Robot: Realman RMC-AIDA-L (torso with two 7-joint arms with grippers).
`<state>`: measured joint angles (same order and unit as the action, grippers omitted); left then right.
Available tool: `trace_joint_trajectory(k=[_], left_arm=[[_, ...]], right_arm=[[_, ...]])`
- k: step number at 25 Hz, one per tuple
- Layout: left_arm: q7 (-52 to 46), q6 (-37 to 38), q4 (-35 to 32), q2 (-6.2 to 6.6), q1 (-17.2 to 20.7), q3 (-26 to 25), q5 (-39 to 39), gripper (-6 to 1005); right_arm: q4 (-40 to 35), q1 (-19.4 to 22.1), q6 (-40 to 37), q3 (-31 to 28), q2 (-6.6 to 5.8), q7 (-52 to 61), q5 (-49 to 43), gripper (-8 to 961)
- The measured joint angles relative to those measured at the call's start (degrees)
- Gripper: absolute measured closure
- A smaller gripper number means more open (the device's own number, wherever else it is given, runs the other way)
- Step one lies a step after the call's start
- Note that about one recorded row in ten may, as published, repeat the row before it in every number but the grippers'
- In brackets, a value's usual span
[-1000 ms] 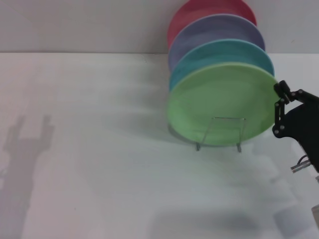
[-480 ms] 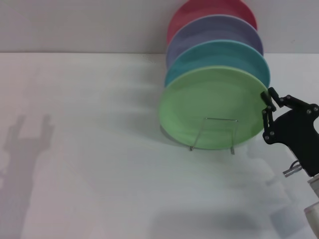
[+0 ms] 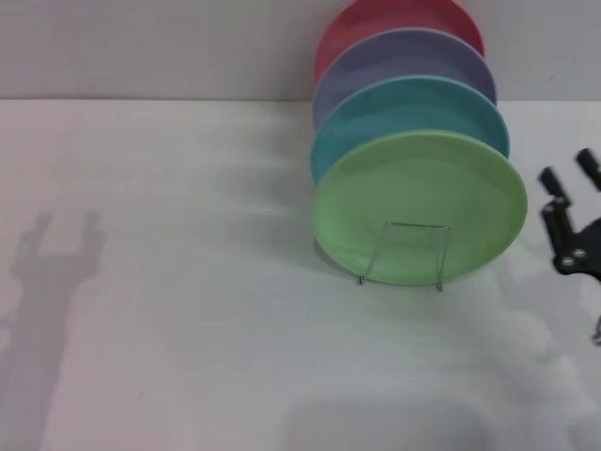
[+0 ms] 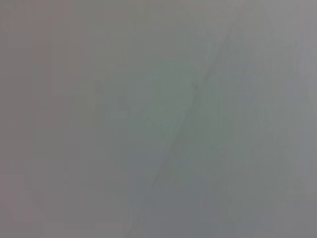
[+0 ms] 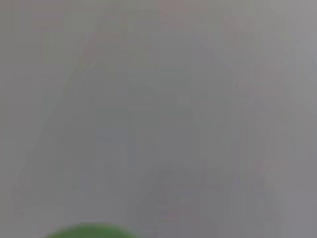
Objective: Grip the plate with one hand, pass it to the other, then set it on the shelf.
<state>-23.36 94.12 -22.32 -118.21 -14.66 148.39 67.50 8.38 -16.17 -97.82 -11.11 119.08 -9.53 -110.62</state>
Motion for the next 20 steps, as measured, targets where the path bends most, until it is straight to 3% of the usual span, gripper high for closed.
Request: trace_joint_trajectory(k=[3,5,7,10,15,20], left_arm=[[0.44,-0.18,0.71,-0.05,-0.98,-0.04,0.01,272],[0.74,-0.22,2.16,-0.21,-2.18,-0.07,-0.02,271],[0.74,-0.22,2.16,-0.21,-2.18,-0.07,-0.02,271],[8.72,-1.59,3.62,-0.4,-4.04,-0.04,-0.01,270],[19.19,-6.73,2.68,-0.3,-4.78,-0.71,0.18,262],[19.25,-8.59,4.32,-0.08,-5.58,-4.02,0.03,224]], right_arm=[[-1.41,0.79,-5.04,-1.99,0.0,6.99,0.48,648],[-2.99,0.94,-8.19,-7.69,-0.01,17.72,0.56,627],[-3.59,0.76,-8.47,-9.12,-0.01,20.77,0.56,619],[-9.34,-2.13,-5.29,-15.83,-0.23,36.53,0.58,606],[-12.81,-4.84,0.13,-18.25,-0.42,41.08,2.3,523],[-10.89,-4.99,1.07,-19.02,-0.15,40.48,9.31,306]])
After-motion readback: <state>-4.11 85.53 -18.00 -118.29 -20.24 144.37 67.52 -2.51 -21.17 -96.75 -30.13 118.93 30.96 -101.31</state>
